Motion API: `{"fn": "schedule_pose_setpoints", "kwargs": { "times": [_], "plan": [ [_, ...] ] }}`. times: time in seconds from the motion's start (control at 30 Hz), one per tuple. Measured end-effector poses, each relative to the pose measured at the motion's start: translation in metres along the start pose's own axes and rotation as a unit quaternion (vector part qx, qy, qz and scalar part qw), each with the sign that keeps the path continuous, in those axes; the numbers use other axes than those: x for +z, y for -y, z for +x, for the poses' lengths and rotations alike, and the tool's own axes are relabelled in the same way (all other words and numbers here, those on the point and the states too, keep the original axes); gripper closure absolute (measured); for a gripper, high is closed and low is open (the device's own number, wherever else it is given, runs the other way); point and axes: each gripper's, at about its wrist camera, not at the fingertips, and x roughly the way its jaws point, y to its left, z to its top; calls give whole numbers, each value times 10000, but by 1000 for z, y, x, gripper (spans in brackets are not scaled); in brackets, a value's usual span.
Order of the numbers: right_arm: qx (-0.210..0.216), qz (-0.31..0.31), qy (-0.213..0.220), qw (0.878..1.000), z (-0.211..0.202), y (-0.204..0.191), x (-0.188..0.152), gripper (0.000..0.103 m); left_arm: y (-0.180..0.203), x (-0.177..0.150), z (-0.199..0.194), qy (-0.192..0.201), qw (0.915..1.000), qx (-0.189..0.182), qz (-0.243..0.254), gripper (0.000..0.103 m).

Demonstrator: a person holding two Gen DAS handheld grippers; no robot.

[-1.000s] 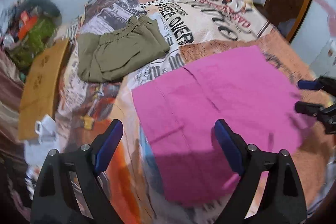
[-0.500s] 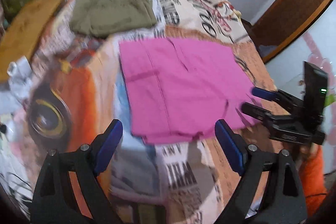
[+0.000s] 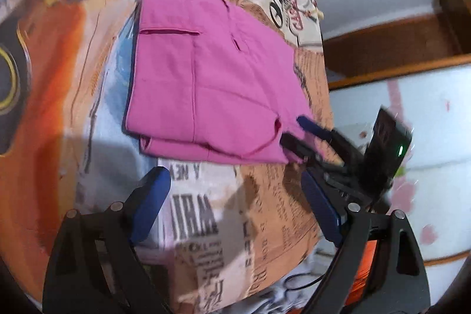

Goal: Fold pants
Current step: 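Grasp the pink trousers' folded edge with the left tool and lift it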

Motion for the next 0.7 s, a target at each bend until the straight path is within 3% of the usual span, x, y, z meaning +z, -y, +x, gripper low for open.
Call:
{"fn": "schedule_pose_setpoints", "kwargs": {
  "times": [0.23,0.27,0.33,0.4,0.5,0.6,0.7],
  "plan": [
    [73,13,28,10000,2,2,-3,28,-8,17,5,295,9980,-208,-514,13],
    [74,11,24,10000,2,2,-3,28,-6,18,5,370,9978,-119,-535,18],
    [71,6,17,10000,2,2,-3,28,-6,20,4,504,9972,116,-548,36],
    [73,12,24,10000,1,2,-3,28,-7,20,3,692,9949,457,-579,72],
    [93,44,55,9999,0,3,-5,28,-7,21,4,812,9939,597,-459,79],
    [101,90,56,9999,-4,4,-6,28,6,19,4,989,9901,995,32,80],
    [114,100,65,9999,-10,6,-10,28,24,16,-5,1384,9733,1686,708,81]
  ]
}}
